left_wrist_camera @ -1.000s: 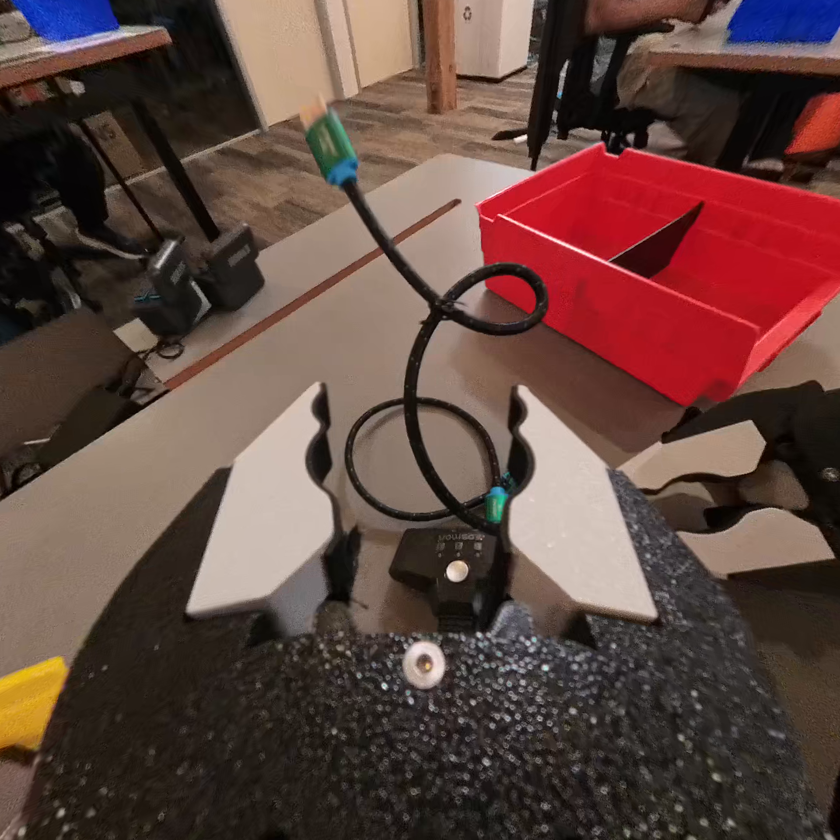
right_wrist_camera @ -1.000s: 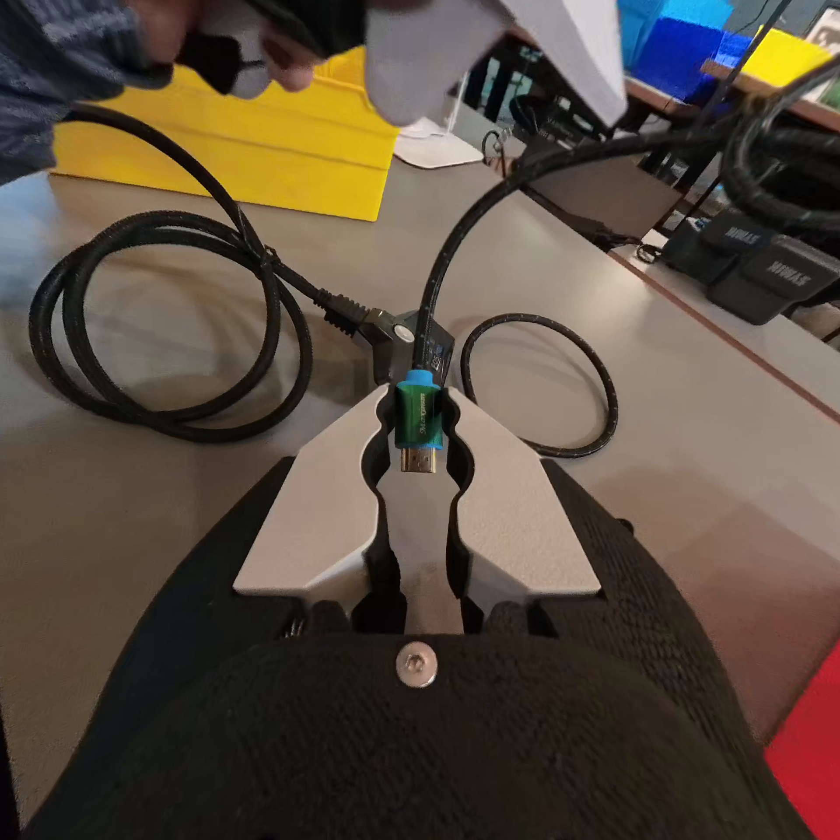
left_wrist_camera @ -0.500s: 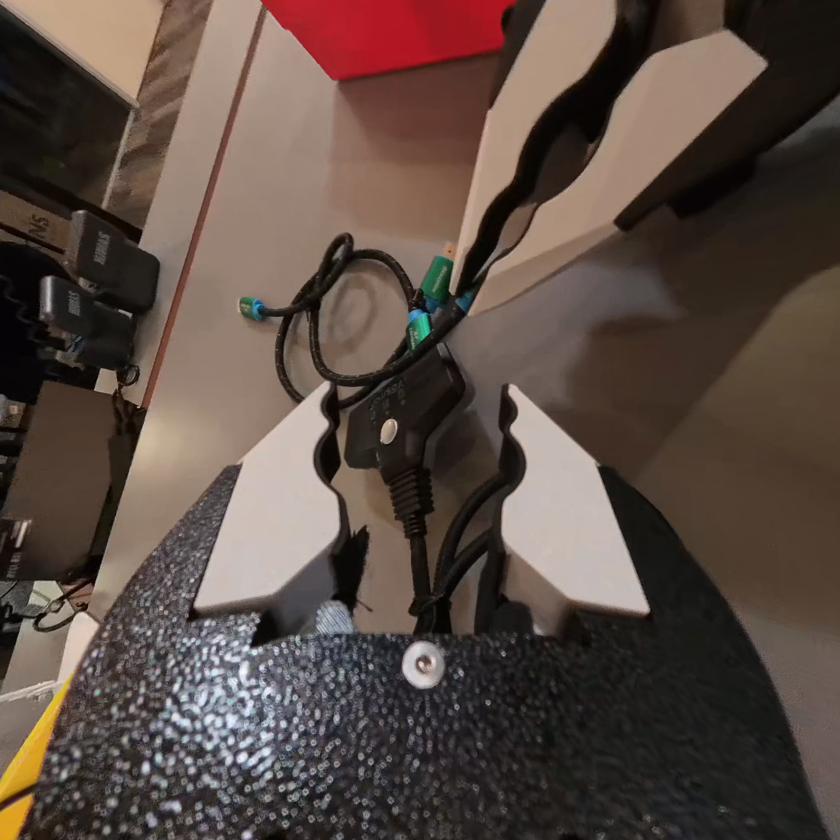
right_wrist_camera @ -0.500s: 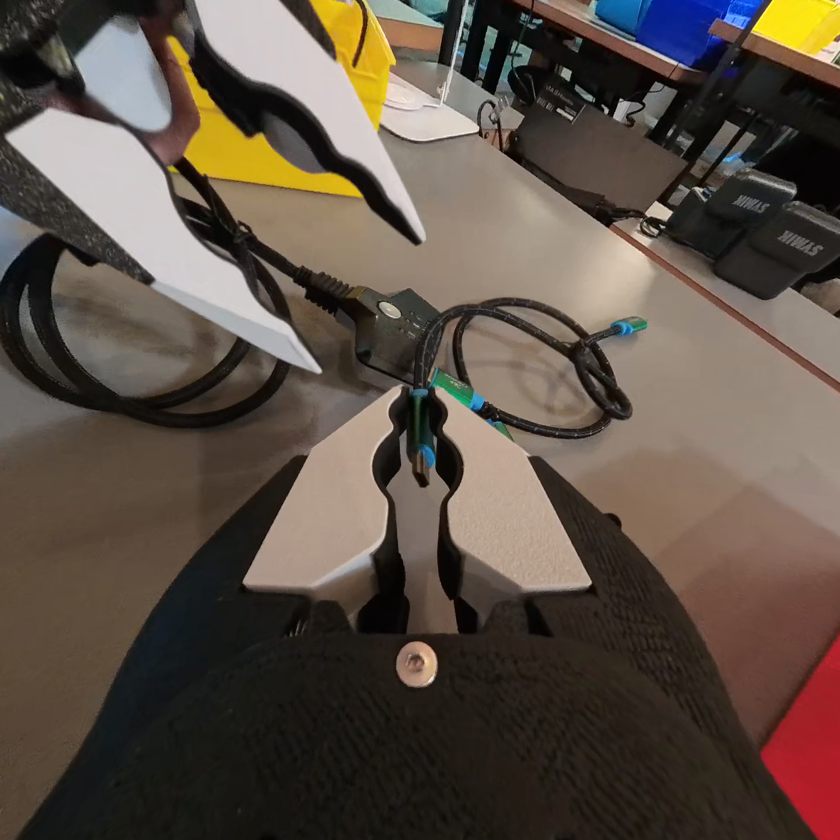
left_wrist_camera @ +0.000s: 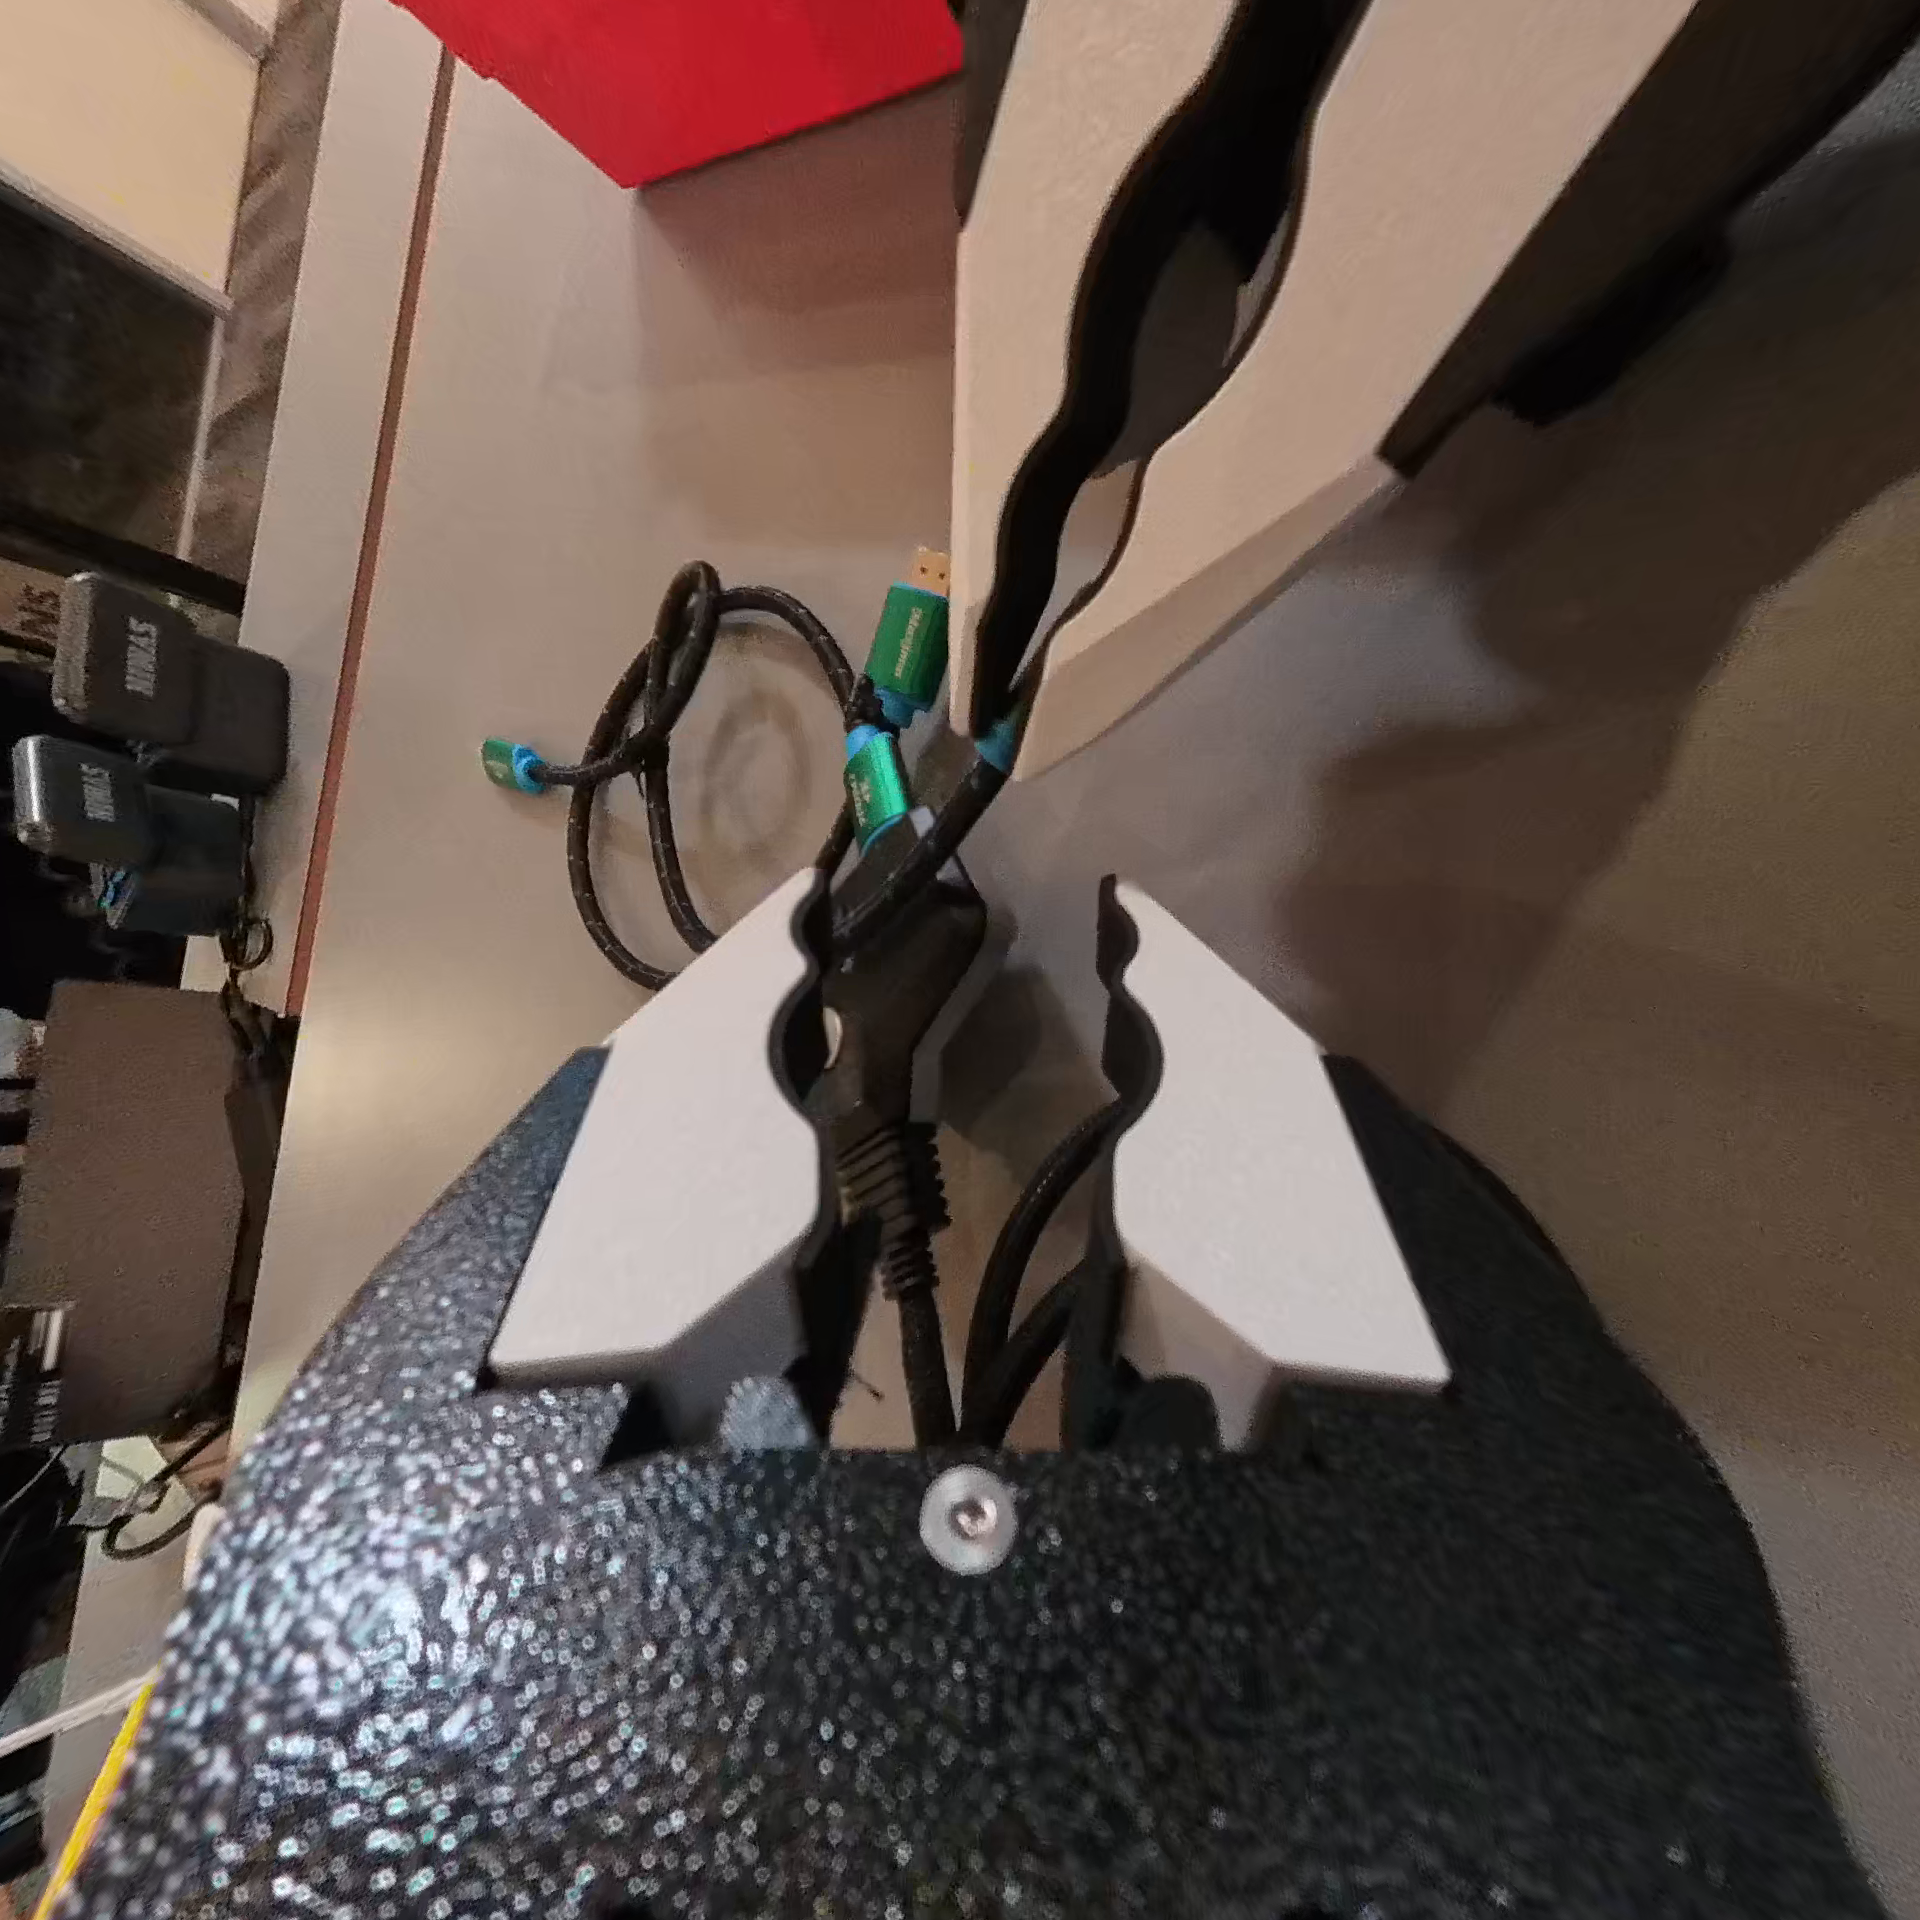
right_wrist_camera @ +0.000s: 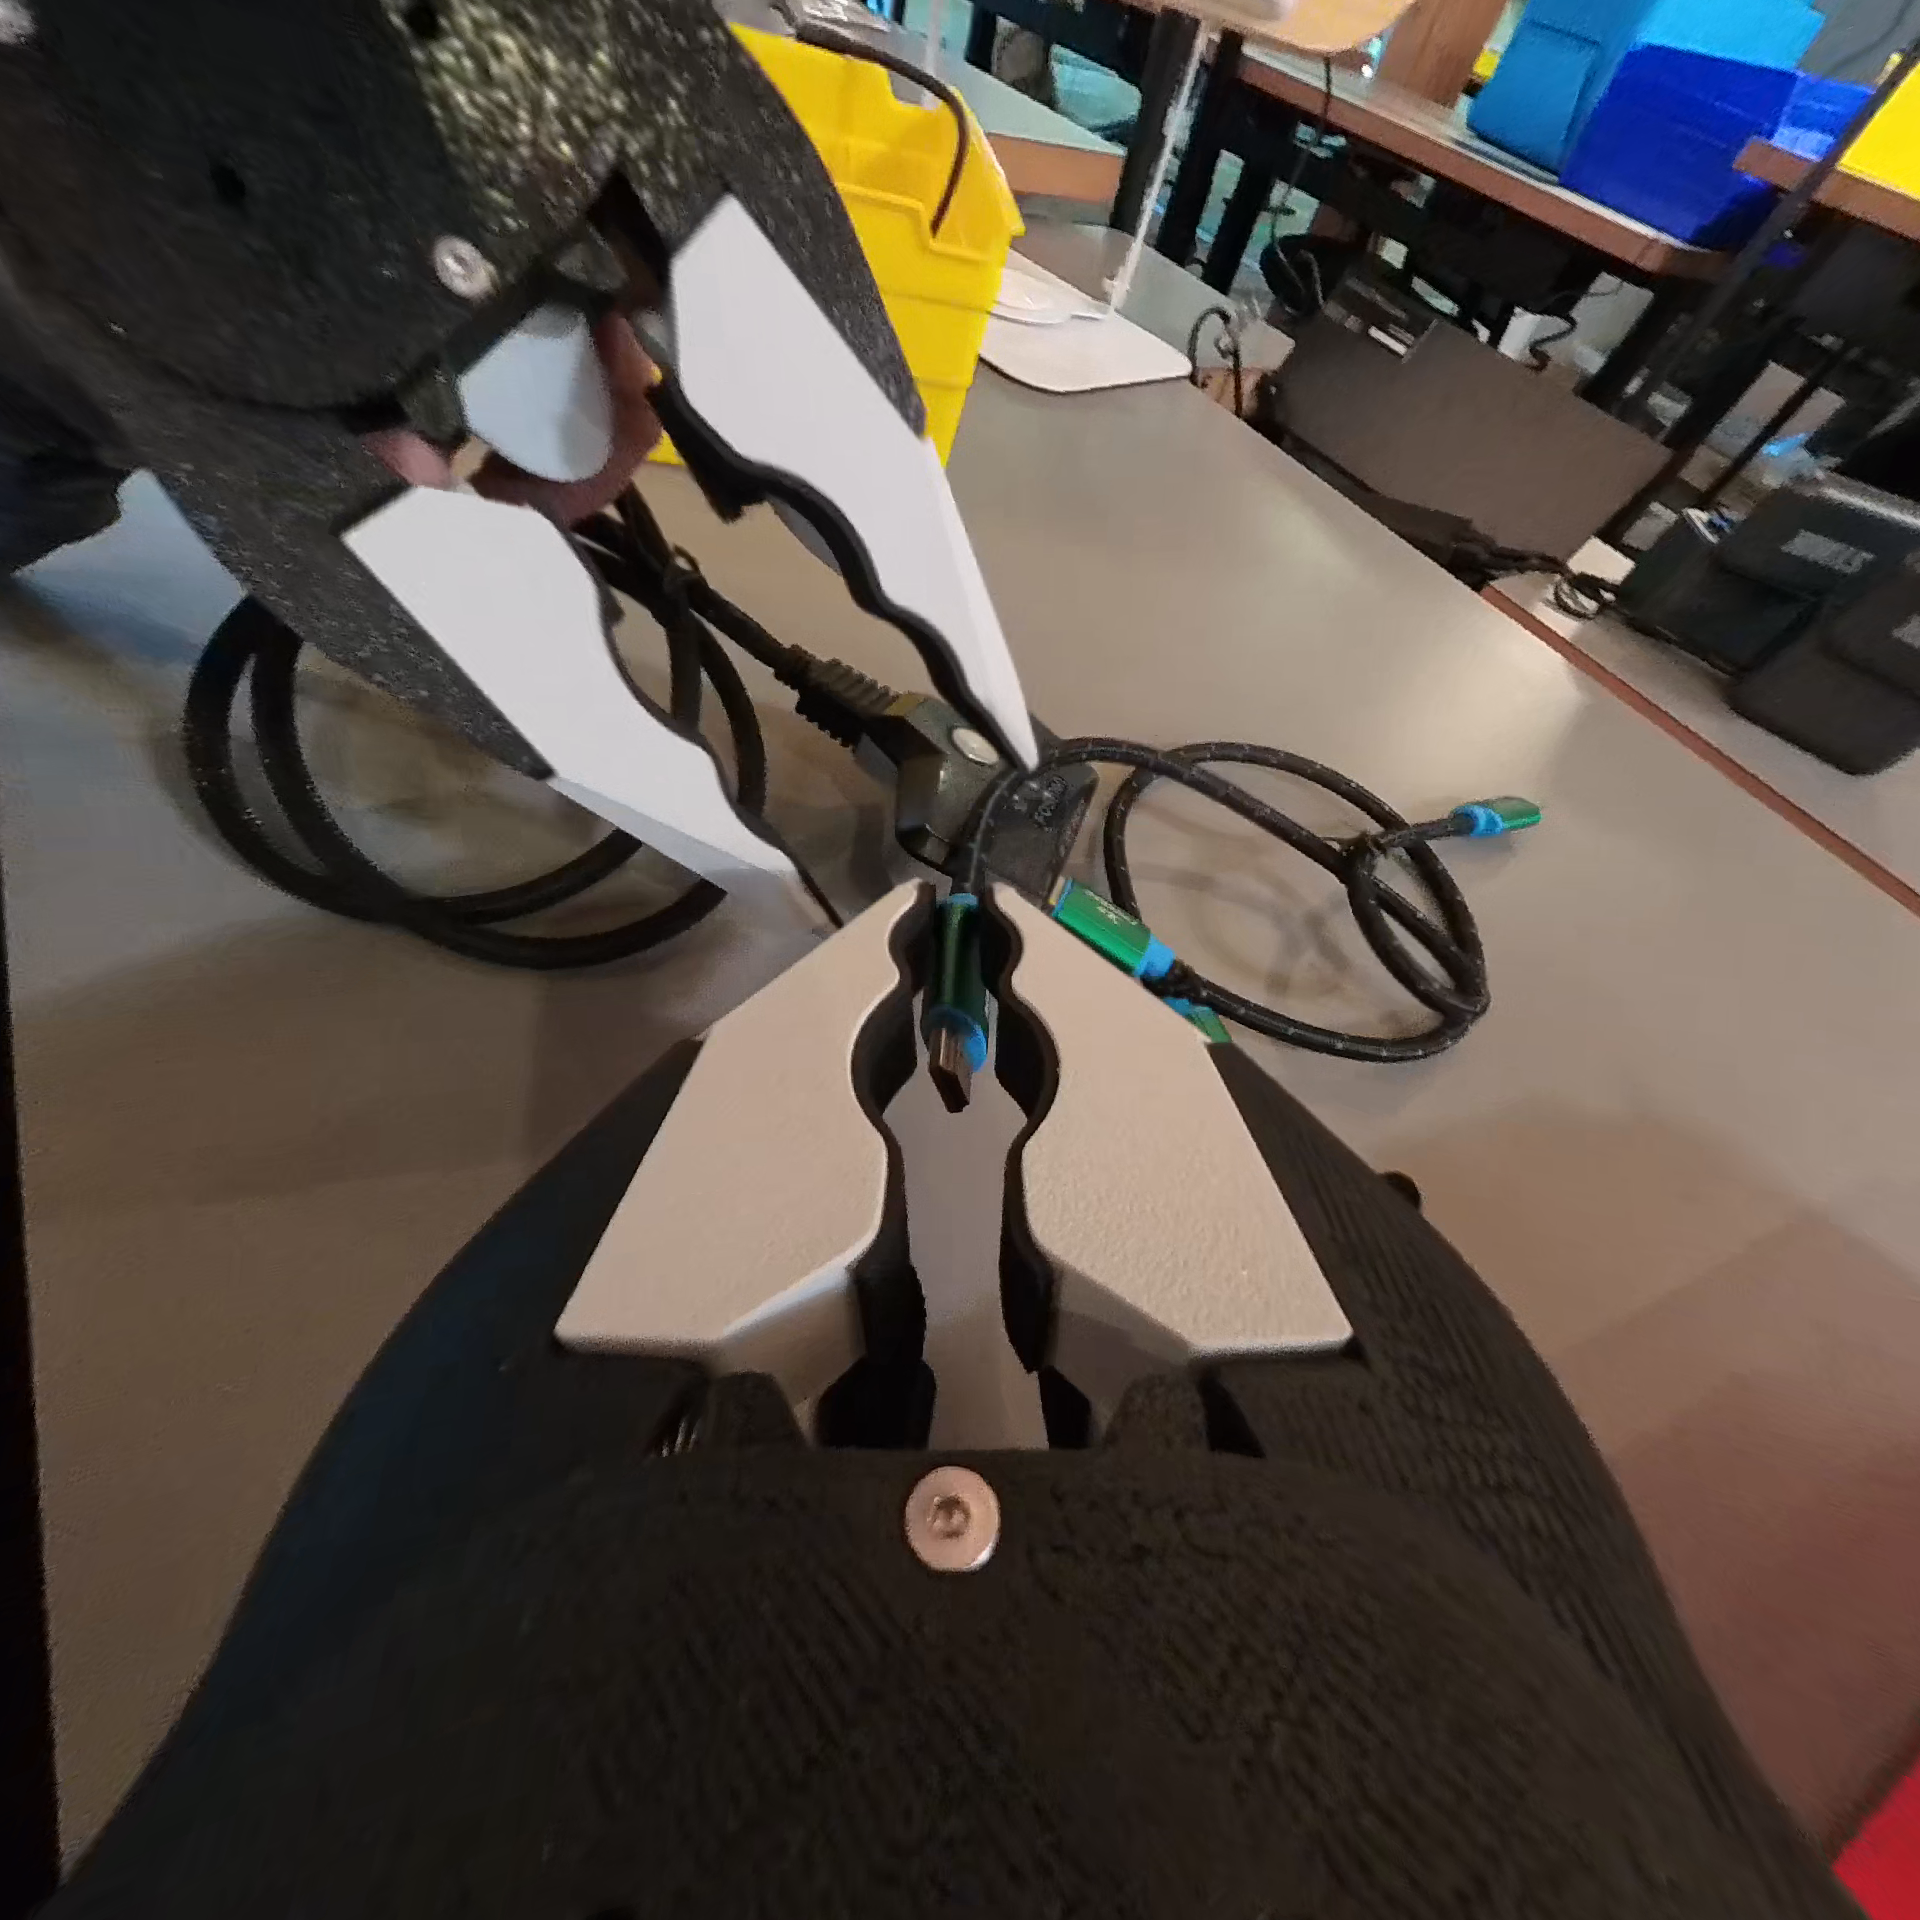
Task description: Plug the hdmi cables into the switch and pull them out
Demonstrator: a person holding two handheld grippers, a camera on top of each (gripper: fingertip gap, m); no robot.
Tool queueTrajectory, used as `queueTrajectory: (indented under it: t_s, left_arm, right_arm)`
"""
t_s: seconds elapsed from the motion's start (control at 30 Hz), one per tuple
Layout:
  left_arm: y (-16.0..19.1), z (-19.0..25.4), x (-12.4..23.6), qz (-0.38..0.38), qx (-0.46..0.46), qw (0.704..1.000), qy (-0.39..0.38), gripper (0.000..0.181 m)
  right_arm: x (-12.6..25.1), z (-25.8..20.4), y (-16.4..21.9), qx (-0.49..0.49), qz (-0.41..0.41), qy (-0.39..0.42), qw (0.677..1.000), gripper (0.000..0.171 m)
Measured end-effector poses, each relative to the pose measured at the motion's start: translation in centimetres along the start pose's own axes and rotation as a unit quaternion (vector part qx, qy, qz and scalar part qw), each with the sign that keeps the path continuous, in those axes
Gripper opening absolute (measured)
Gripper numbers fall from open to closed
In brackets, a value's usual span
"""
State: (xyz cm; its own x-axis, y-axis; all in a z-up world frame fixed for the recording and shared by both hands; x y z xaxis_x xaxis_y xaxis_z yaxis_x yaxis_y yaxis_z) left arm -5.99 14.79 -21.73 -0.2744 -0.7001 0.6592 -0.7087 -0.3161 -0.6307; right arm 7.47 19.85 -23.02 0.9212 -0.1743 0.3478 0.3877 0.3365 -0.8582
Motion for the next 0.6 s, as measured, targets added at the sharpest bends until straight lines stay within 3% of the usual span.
queueTrajectory:
  t_s: [0.23, 0.4, 0.47, 0.6]
  left_arm:
    - [0.3, 0.8, -0.3, -0.007, -0.054, 0.998, -0.009, 0.033]
    - [0.0, 0.9, -0.6, -0.014, -0.090, 0.995, -0.046, 0.011]
    - [-0.1, 1.1, -0.7, -0.015, -0.098, 0.994, -0.041, 0.014]
    - [-1.0, 2.2, -0.9, 0.006, -0.145, 0.989, -0.009, 0.047]
  right_arm:
    - [0.7, -0.4, -0.9, 0.036, 0.057, -0.028, 0.997, 0.000]
    - [1.7, -0.3, -1.6, 0.068, 0.094, -0.016, 0.993, 0.000]
    - [2.3, 0.2, -1.7, 0.072, 0.088, -0.003, 0.994, 0.011]
    - [3.6, 1.5, -1.9, 0.082, 0.081, 0.023, 0.993, 0.020]
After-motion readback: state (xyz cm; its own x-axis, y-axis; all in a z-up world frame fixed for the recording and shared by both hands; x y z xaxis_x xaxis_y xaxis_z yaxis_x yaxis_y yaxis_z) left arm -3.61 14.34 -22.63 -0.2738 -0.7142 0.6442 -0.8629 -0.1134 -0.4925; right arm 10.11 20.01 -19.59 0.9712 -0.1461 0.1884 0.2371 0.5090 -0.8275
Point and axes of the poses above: each gripper's, where its closed fingertips meet, x back along the fingers, y out of its underside, z = x × y across the jaws, the point moved 10 cm from there along x, back along the fingers, and after that the axes turned 11 degrees about x, right-handed, at the moved point
